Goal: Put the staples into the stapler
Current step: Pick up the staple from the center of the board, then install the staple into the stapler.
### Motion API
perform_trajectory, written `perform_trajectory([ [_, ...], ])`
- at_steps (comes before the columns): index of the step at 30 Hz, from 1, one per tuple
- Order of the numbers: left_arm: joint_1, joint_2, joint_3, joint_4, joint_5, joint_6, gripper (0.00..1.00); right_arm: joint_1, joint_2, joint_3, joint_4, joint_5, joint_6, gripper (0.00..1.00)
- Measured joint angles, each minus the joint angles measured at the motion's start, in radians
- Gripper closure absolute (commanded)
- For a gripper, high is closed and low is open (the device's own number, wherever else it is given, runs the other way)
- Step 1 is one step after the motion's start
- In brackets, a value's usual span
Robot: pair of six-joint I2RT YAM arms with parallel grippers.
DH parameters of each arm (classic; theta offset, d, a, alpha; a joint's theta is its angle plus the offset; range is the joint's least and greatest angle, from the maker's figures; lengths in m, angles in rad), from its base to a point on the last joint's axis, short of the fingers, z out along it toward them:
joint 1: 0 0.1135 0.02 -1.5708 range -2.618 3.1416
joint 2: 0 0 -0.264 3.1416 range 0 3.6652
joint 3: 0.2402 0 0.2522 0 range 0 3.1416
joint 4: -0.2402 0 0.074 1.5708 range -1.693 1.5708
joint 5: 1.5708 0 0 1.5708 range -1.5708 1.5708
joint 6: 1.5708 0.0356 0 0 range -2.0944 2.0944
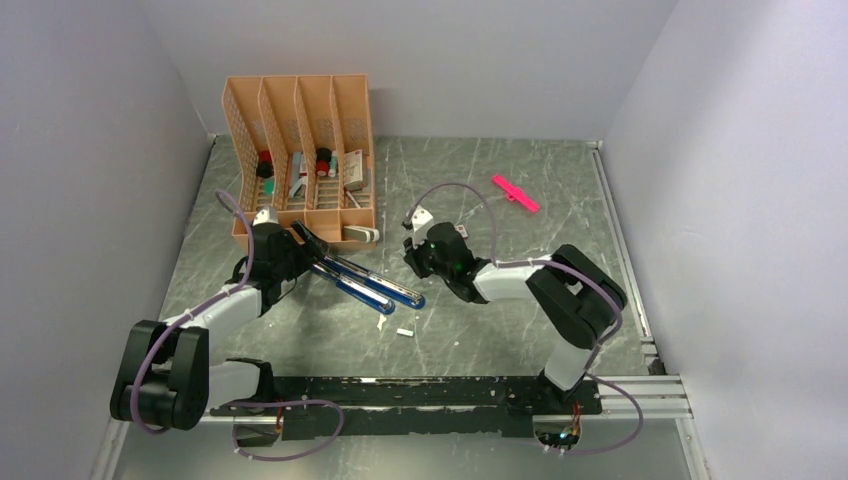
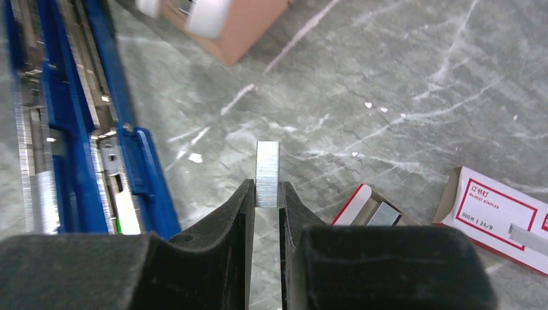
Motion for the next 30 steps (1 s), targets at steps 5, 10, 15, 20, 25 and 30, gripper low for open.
perform_trajectory([
  [5,0.0,0.0,0.0,0.0,0.0,0.001,0.2,0.018,-0.086,0.009,-0.067,-0.041,0.001,1.0],
  [10,0.0,0.0,0.0,0.0,0.0,0.001,0.2,0.051,-0.118,0.059,-0.18,-0.059,0.004,1.0],
  [15,0.0,0.0,0.0,0.0,0.0,0.001,0.2,0.087,-0.122,0.084,-0.267,-0.07,0.004,1.0],
  [20,0.0,0.0,0.0,0.0,0.0,0.001,0.2,0.122,-0.114,0.095,-0.309,-0.071,0.003,1.0],
  [25,0.0,0.0,0.0,0.0,0.0,0.001,0.2,0.141,-0.111,0.105,-0.318,-0.073,0.003,1.0],
  [30,-0.001,0.0,0.0,0.0,0.0,0.001,0.2,0.143,-0.095,0.122,-0.325,-0.076,-0.004,1.0],
])
